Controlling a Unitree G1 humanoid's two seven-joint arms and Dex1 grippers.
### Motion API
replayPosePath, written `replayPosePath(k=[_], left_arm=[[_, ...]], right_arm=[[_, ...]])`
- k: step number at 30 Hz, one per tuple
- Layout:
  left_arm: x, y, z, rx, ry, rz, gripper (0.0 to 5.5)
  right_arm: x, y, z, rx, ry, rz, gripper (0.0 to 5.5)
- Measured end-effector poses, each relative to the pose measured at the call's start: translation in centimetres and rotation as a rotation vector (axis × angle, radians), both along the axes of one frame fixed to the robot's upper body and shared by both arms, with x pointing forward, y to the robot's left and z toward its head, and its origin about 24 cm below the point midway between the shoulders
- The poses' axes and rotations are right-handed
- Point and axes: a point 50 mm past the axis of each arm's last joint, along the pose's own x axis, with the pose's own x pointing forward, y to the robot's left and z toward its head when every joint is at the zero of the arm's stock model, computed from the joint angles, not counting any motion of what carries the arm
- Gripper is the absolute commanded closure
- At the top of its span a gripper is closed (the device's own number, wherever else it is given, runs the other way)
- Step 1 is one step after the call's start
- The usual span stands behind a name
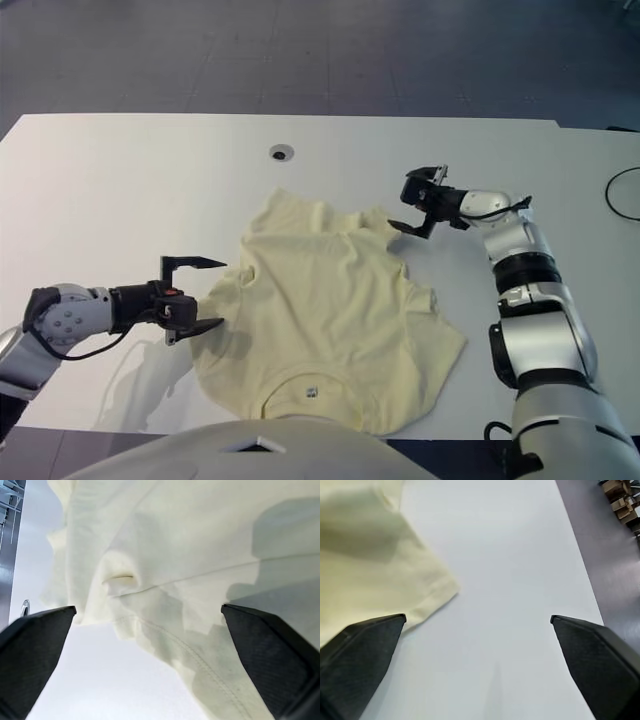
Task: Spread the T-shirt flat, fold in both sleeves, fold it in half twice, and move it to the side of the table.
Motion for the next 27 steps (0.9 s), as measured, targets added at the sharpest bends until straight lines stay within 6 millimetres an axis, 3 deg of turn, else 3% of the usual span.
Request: replayPosePath(k=[10, 16, 22, 27], left_arm=[[-0.1, 0.0, -0.1, 0.001, 0.006, 0.001, 0.1], [-0.1, -0.1, -0.1, 0.002, 0.008, -0.002, 0.1], [0.1, -0.1, -0.1, 0.009, 0.011, -0.004, 0.1], [0.1, -0.1, 0.0, 0.013, 0.007, -0.005, 0.1]], right_arm=[[1.2, 2.4, -0.5, -0.046, -0.041, 0.017, 0.12], [1.2, 2.2, -0.5, -0.04, -0.041, 0.012, 0.12], [1.2, 0.6, 0.7, -0.046, -0.058, -0.041, 0.12], [1.7, 1.2, 1.9, -0.034, -0.097, -0.025, 0.12]])
